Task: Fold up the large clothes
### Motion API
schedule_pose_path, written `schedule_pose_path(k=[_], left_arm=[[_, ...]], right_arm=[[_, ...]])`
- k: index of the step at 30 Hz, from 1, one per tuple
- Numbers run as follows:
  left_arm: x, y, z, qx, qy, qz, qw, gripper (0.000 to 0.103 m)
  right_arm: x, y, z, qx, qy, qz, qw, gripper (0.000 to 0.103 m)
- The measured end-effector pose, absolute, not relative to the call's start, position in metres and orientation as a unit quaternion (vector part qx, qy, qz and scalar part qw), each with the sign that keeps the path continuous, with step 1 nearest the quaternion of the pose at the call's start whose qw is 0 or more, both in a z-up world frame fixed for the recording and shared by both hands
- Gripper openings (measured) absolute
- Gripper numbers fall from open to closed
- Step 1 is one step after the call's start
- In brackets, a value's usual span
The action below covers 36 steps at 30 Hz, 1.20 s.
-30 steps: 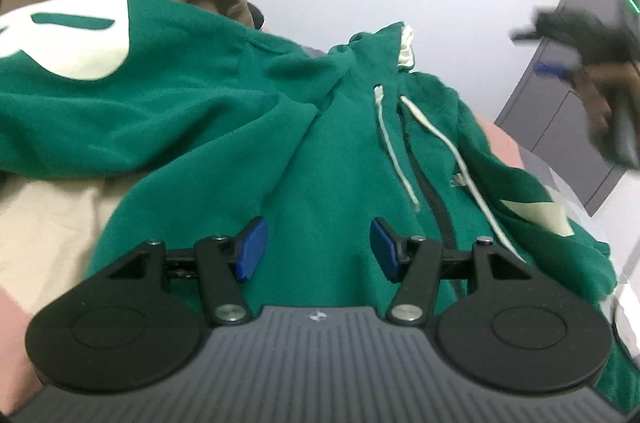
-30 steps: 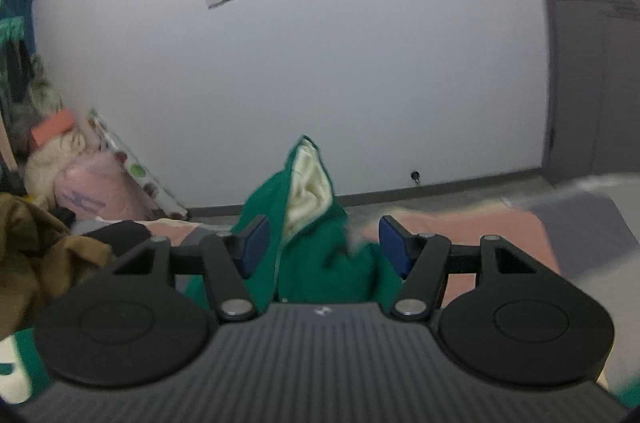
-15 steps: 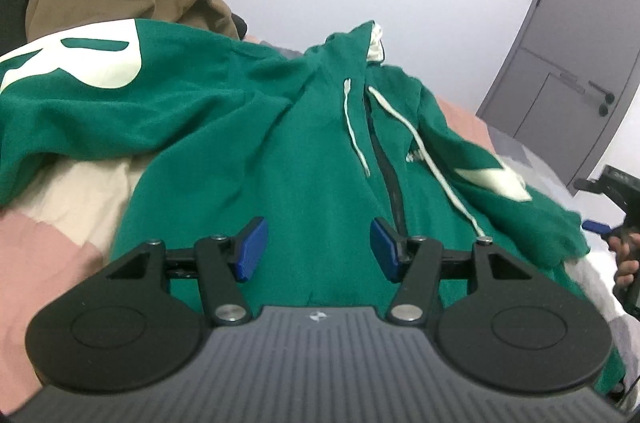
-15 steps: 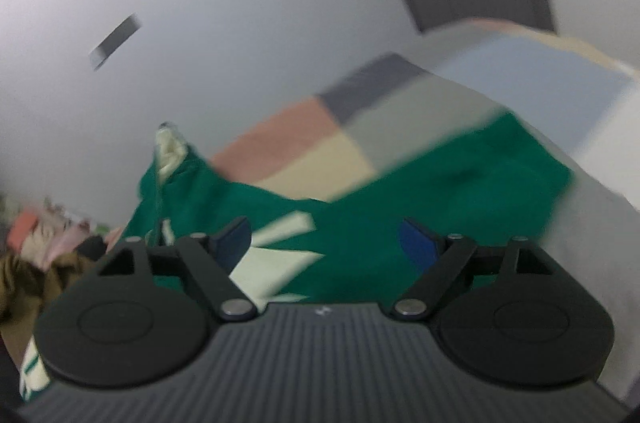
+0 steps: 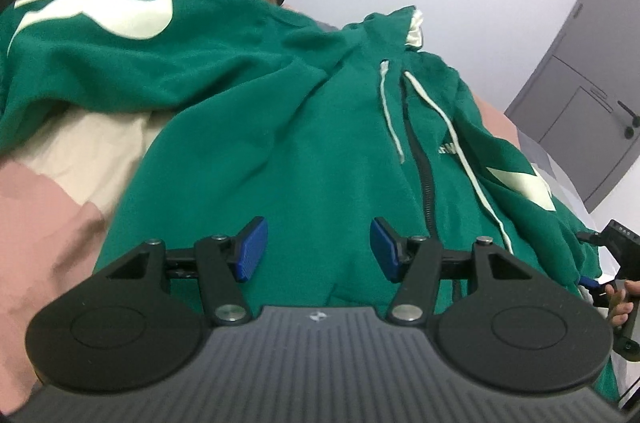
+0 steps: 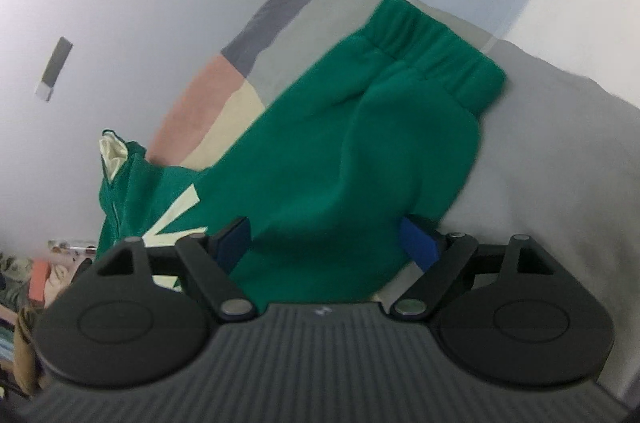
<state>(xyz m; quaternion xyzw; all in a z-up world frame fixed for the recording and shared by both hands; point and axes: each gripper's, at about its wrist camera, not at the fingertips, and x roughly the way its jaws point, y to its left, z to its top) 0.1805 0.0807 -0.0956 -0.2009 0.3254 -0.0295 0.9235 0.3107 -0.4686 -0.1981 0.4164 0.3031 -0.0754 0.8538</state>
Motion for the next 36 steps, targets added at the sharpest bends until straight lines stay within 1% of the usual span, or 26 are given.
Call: schedule_pose_path(k=[2,3,4,5,6,7,9,10,12,17,21,24,27,32,33,34,36], left_arm=[[0.183,0.083,-0.098,-0.209,0.33,-0.027,0.92,0.063],[0.183,0.084,-0.099,-0.211,0.331,-0.027,0.92,0.063],[0.183,0.084,-0.098,-0.211,0.33,-0.026,0.92,0.063],[0.183,0.083,-0.098,-0.211,0.329,-0.026,0.92,0.063],[0.183,0.083,-0.098,-0.209,0.328,-0.026,0.921,0.063],[0.183,0.082,-0.098,-0.208,0.328,-0.025,0.921,0.063],[0.182,0.081,-0.099,-0.204,0.328,-0.025,0.922,0.063],[0.183,0.08,-0.099,-0.203,0.328,-0.025,0.922,0.063],[0.183,0.08,-0.098,-0.202,0.326,-0.026,0.923,0.063],[0.184,0.078,-0.092,-0.192,0.316,-0.02,0.929,0.063],[0.183,0.077,-0.087,-0.175,0.305,-0.014,0.936,0.063],[0.182,0.079,-0.084,-0.173,0.303,-0.01,0.937,0.063],[0.183,0.079,-0.084,-0.17,0.304,-0.002,0.937,0.063],[0.187,0.082,-0.086,-0.17,0.315,0.015,0.934,0.063],[0.187,0.082,-0.086,-0.17,0.315,0.019,0.934,0.063],[0.187,0.082,-0.087,-0.17,0.316,0.022,0.933,0.063],[0.186,0.083,-0.086,-0.171,0.317,0.025,0.933,0.063]], right_arm=[[0.317,-0.477,-0.202,0.42,0.29,-0.07,0.857,0.084],[0.321,-0.481,-0.204,0.418,0.283,-0.067,0.861,0.081],[0.326,-0.483,-0.204,0.411,0.277,-0.066,0.866,0.074],[0.327,-0.484,-0.203,0.4,0.274,-0.067,0.872,0.07],[0.33,-0.485,-0.201,0.386,0.276,-0.069,0.878,0.055],[0.335,-0.485,-0.199,0.368,0.28,-0.073,0.883,0.031],[0.347,-0.487,-0.195,0.328,0.297,-0.079,0.894,0.009],[0.352,-0.49,-0.194,0.316,0.302,-0.074,0.896,0.006],[0.358,-0.496,-0.187,0.302,0.3,-0.065,0.903,0.005],[0.372,-0.519,-0.135,0.241,0.239,-0.078,0.937,0.004],[0.381,-0.562,-0.087,0.202,0.161,-0.145,0.955,0.004],[0.388,-0.596,-0.072,0.172,0.117,-0.225,0.952,0.004],[0.401,-0.626,-0.085,0.172,0.129,-0.262,0.941,0.005],[0.416,-0.65,-0.135,0.173,0.177,-0.286,0.926,0.005],[0.416,-0.653,-0.144,0.18,0.183,-0.288,0.923,0.006],[0.415,-0.656,-0.15,0.187,0.186,-0.289,0.92,0.008],[0.415,-0.657,-0.157,0.199,0.195,-0.289,0.916,0.009]])
